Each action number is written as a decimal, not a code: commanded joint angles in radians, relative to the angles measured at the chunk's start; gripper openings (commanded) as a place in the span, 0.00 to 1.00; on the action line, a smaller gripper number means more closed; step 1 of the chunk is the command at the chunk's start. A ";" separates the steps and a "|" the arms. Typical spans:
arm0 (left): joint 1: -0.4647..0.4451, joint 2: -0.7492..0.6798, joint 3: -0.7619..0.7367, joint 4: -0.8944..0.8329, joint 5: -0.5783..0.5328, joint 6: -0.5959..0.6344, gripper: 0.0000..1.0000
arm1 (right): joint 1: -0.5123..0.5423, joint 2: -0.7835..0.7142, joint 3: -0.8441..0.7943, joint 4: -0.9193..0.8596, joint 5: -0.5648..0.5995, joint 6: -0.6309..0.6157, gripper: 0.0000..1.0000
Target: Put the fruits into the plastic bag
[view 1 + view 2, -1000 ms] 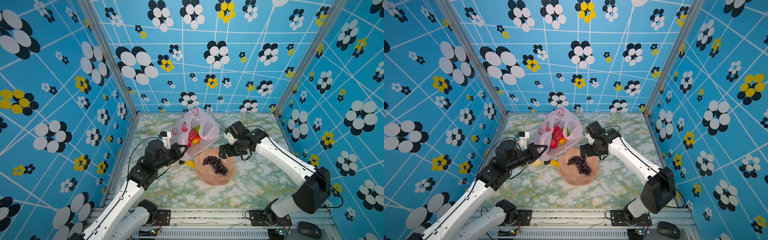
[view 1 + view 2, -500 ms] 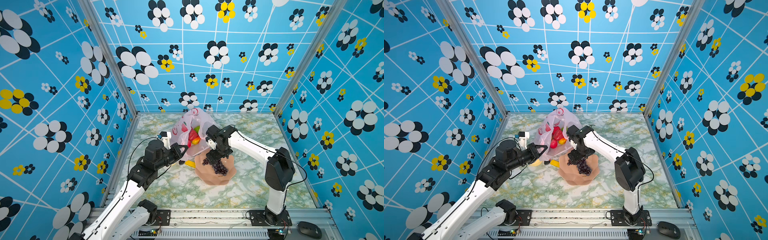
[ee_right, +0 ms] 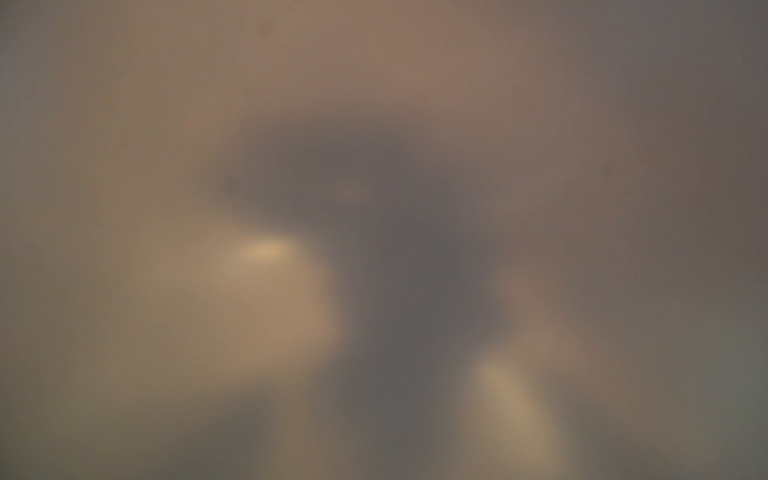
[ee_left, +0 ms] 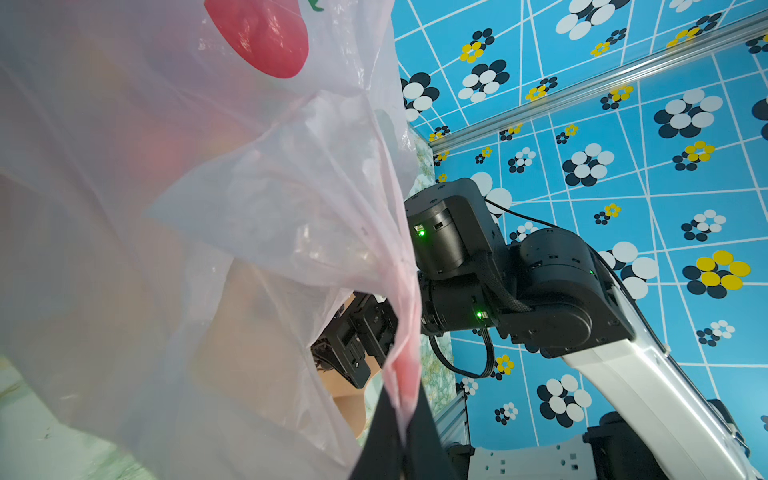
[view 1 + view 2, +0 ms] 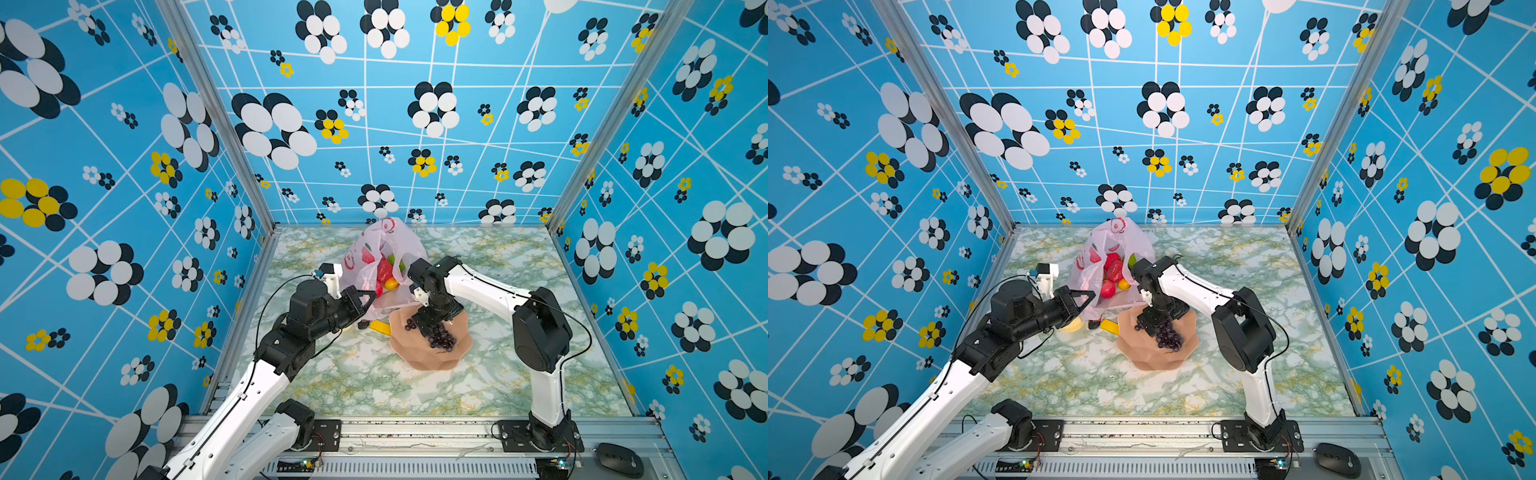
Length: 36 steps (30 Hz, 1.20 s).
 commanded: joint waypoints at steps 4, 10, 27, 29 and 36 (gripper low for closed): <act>-0.003 -0.020 0.018 -0.011 -0.011 0.022 0.00 | 0.003 0.040 -0.002 0.010 -0.015 -0.015 0.99; -0.001 -0.023 0.012 -0.012 -0.011 0.018 0.00 | 0.003 0.063 -0.021 0.034 -0.030 -0.010 0.99; 0.002 -0.025 0.000 -0.004 -0.011 0.006 0.00 | 0.009 0.079 -0.131 0.135 0.096 0.072 0.92; 0.004 -0.022 -0.001 0.001 -0.007 0.003 0.00 | 0.010 0.054 -0.154 0.162 0.095 0.088 0.90; 0.001 -0.014 -0.001 0.010 -0.002 -0.006 0.00 | 0.010 0.022 -0.172 0.191 0.059 0.107 0.83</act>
